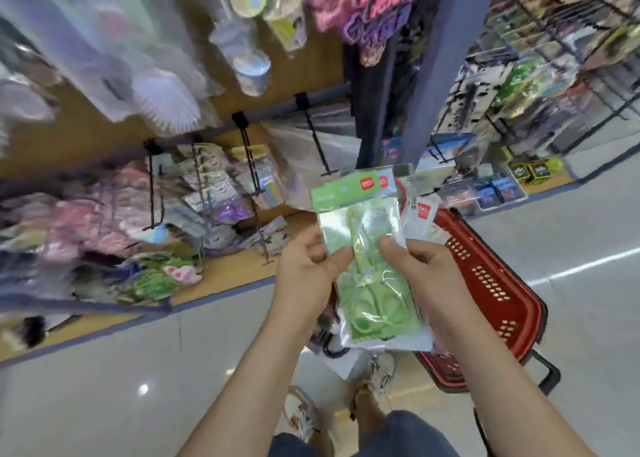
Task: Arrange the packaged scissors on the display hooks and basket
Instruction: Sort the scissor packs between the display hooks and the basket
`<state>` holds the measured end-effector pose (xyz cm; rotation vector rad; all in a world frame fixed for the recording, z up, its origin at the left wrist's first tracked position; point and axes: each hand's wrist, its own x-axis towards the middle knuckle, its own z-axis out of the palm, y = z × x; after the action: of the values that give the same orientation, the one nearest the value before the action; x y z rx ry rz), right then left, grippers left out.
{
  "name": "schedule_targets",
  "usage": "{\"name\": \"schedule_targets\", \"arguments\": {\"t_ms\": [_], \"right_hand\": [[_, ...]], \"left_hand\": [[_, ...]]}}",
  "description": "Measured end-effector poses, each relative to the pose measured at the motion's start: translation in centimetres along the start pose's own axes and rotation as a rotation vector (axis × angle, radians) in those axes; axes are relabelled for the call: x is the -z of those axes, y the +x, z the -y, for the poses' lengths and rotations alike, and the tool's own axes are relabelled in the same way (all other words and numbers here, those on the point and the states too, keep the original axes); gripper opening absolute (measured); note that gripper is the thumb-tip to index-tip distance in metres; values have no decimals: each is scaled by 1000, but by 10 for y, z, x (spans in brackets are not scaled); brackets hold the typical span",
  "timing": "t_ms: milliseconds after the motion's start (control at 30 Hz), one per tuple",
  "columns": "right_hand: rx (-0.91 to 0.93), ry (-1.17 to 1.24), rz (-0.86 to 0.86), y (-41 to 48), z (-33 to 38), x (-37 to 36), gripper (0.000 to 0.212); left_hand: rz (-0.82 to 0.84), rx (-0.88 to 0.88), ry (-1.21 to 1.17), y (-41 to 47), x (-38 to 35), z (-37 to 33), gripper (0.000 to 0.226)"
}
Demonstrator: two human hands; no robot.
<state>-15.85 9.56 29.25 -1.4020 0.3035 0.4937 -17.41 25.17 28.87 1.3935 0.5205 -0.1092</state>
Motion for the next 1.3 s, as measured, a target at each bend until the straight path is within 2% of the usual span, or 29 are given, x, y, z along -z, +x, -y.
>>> {"name": "schedule_targets", "arguments": {"t_ms": [67, 167, 300, 433, 567, 667, 767, 833, 1000, 1133, 1300], "right_hand": [[0, -23, 49, -8, 5, -32, 22], [86, -140, 122, -21, 4, -84, 11], [157, -253, 198, -45, 0, -156, 11], [228, -352, 294, -72, 0, -224, 4], [263, -386, 341, -87, 2, -275, 14], [264, -383, 395, -90, 7, -300, 8], [302, -425, 454, -85, 18, -322, 22], [359, -440, 480, -80, 30, -336, 20], [547, -429, 497, -70, 85, -370, 16], [682, -393, 545, -73, 135, -394, 10], [801, -315, 573, -87, 181, -420, 18]], "left_hand": [[-38, -44, -4, -12, 31, -7, 35], [-114, -79, -51, -34, 85, -21, 38], [-246, -127, -116, -64, 164, -48, 32], [-284, -200, -121, -93, 232, -76, 21], [-400, -300, -97, -110, 283, -88, 14], [-471, -342, -75, -114, 314, -95, 20], [-532, -413, -74, -112, 341, -107, 23], [-571, -476, -71, -109, 353, -124, 20], [-531, -559, -150, -99, 369, -188, 27], [-490, -652, -271, -93, 373, -244, 12], [-370, -731, -425, -91, 378, -308, 35]]}}
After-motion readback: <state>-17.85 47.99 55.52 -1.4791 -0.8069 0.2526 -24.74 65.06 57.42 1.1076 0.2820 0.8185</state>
